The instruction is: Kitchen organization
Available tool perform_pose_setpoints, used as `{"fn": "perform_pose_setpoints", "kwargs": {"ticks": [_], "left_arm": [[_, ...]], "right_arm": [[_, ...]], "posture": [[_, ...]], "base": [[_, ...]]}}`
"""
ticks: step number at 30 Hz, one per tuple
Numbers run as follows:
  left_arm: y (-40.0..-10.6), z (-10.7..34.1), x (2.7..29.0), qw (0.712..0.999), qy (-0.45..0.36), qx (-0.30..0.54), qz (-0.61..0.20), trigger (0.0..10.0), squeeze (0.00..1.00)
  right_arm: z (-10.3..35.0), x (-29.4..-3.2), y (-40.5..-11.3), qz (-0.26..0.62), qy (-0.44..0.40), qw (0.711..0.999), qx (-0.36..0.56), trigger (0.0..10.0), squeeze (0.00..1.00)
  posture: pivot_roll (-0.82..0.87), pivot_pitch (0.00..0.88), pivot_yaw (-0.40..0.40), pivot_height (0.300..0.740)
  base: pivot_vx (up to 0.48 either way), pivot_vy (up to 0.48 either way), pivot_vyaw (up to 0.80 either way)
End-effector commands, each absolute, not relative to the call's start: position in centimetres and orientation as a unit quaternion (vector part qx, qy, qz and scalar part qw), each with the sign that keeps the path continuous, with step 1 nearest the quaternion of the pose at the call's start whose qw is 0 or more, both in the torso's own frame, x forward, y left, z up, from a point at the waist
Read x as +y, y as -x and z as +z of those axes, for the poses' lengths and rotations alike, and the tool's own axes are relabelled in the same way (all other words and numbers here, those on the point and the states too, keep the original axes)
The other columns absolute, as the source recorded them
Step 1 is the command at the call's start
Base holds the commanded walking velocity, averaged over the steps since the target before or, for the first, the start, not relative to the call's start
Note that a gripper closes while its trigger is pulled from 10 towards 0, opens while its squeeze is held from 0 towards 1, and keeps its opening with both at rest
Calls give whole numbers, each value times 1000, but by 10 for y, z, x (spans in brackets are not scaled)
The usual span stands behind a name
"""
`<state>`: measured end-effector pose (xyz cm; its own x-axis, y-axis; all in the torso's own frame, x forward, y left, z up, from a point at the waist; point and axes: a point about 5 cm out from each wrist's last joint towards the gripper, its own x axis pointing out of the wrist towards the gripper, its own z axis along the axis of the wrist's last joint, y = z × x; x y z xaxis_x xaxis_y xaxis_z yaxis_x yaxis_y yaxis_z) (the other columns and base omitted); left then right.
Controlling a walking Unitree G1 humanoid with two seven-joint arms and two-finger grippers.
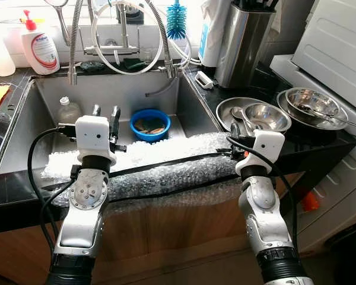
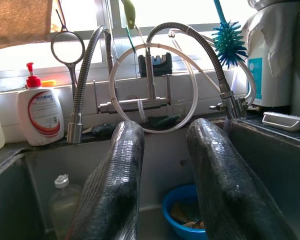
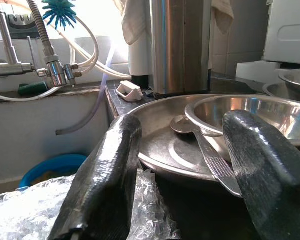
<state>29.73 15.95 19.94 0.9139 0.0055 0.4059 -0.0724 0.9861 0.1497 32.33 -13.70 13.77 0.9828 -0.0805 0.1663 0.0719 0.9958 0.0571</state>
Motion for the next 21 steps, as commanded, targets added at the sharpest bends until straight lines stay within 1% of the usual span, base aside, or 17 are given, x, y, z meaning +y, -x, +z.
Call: {"fn": "perform_pose_setpoints", "kwargs": {"ticks": [1,7,8,9,10,11,21], "left_arm": [[-297,209,157,971,-84,-223,19,10000,0],[-297,209,157,971,-84,-223,19,10000,0],[-297,208,155,970,-90,-223,14,10000,0],[-298,208,155,970,-95,-224,11,10000,0],[-298,208,155,970,-95,-224,11,10000,0],[-298,208,153,969,-99,-224,7,10000,0],[-298,207,152,969,-99,-225,5,10000,0]], "right_arm": [[141,-138,-325,-40,-28,995,-91,10000,0],[141,-138,-325,-40,-28,995,-91,10000,0],[137,-147,-322,-71,-46,993,-83,10000,0],[135,-152,-322,-88,-59,991,-77,10000,0],[135,-152,-322,-88,-59,991,-77,10000,0],[134,-161,-321,-112,-74,988,-75,10000,0],[133,-168,-321,-115,-62,989,-75,10000,0]], "posture": [[19,0,-81,740],[19,0,-81,740],[15,0,-78,740],[15,0,-78,740],[15,0,-78,740],[16,0,-78,740],[15,0,-82,740]], "base": [[0,0,0],[0,0,0],[0,0,0],[0,0,0],[0,0,0],[0,0,0],[0,0,0]]}}
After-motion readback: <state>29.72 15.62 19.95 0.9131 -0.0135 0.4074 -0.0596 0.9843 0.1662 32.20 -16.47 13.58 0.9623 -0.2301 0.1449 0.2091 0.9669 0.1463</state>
